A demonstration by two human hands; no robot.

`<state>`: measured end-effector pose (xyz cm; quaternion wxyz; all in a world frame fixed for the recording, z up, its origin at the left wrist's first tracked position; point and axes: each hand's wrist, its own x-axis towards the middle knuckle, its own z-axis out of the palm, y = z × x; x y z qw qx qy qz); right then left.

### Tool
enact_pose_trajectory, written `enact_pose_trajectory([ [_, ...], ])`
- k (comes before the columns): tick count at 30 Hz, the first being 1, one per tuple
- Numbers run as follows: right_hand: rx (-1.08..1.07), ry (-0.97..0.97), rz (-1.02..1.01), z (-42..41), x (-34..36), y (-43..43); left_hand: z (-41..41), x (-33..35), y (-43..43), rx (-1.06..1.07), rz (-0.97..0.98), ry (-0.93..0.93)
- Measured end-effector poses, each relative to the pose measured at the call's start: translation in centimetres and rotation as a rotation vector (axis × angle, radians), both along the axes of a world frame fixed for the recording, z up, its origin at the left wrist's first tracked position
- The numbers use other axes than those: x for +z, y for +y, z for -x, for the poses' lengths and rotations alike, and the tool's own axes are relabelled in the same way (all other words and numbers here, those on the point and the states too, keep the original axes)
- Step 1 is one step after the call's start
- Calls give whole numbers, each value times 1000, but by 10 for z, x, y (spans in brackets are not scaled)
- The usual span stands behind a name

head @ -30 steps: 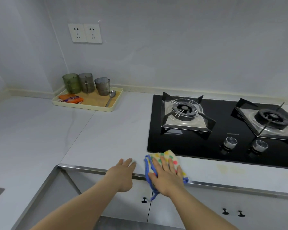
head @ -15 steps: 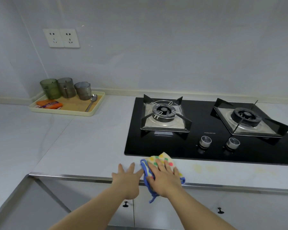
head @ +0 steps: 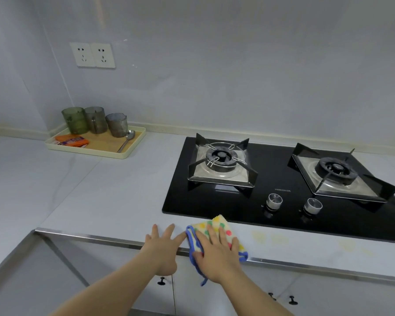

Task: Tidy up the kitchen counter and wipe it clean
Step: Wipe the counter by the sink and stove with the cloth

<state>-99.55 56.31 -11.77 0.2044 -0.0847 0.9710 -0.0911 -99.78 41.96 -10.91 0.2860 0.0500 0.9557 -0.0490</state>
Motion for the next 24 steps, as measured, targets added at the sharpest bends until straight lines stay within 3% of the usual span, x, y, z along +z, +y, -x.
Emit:
enact_pose_trajectory([
  [8, -213, 25, -12, -3, -1, 48, -2, 2, 1, -9, -8, 27],
  [13, -69, 2, 1, 0, -3, 28, 2, 1, 1, -27, 16, 37],
  [16, -29, 17, -8, 1, -6, 44, 5, 1, 1, -41, -68, 64],
  [24, -176, 12, -44, 1, 0, 49, 14, 1, 42, -215, -312, 261],
])
